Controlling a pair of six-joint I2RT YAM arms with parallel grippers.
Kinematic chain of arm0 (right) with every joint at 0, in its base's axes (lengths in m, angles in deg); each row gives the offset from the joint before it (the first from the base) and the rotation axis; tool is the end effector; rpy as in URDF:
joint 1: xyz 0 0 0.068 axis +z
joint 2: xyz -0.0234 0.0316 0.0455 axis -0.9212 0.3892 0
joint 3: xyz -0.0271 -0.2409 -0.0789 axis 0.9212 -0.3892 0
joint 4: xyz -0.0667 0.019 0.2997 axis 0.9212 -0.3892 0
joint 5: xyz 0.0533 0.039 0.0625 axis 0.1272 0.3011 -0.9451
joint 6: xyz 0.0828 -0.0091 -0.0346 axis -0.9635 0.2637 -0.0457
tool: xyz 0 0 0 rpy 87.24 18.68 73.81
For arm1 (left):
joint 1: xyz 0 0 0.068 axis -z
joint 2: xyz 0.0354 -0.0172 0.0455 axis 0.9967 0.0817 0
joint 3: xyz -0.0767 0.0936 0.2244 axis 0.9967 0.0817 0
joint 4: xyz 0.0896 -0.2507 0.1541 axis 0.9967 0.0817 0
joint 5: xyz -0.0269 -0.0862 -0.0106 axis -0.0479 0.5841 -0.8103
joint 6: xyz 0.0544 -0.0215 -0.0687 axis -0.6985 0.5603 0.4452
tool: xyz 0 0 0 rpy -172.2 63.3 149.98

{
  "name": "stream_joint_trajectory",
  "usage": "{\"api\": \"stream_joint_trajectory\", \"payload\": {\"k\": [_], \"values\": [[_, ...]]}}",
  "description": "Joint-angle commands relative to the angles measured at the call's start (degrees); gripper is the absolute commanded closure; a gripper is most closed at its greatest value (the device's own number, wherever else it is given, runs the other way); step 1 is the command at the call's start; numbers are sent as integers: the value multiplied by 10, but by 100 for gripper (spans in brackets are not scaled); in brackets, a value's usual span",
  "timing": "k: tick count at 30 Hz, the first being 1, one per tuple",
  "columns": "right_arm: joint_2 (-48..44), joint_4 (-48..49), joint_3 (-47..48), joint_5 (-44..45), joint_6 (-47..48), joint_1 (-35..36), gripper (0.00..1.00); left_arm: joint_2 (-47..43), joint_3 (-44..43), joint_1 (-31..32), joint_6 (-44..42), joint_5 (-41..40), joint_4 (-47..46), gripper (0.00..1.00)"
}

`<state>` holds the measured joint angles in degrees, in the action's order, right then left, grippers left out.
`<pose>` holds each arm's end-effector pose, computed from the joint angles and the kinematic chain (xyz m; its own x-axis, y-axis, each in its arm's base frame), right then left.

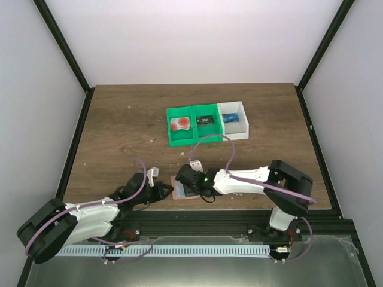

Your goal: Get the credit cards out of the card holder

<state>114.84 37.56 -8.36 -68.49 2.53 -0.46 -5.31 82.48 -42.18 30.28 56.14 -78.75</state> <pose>0.1609 0.3249 0.0608 -0.8890 -0.1830 -0.4198 -0.2735 0.9474 0.1662 0.1552 -0.1749 0.0257 -0.9155 -0.2782 -0.2907 0.0641 0.6124 -0.7880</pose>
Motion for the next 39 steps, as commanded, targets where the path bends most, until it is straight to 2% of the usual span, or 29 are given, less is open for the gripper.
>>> {"api": "stream_joint_trajectory", "payload": {"k": [1,9,15,23,26,34,39], "values": [[-25,-68,1,60,-18,3,46,-4,5,2,-3,-1,-4,100],[-70,-89,-23,78,-28,-4,46,0,4,2,-3,-1,-5,100],[-93,-119,4,69,-30,-4,49,-2,2,3,-3,0,-3,100],[-135,-4,10,-47,13,-2,49,1,-1,3,-4,0,-4,100],[-119,49,-2,-76,34,-2,49,6,0,4,-3,2,-10,100],[-28,60,18,-75,44,-2,43,19,-1,5,-3,3,-19,100],[-20,64,12,-73,42,-2,41,30,-8,7,-4,6,-23,100]]}}
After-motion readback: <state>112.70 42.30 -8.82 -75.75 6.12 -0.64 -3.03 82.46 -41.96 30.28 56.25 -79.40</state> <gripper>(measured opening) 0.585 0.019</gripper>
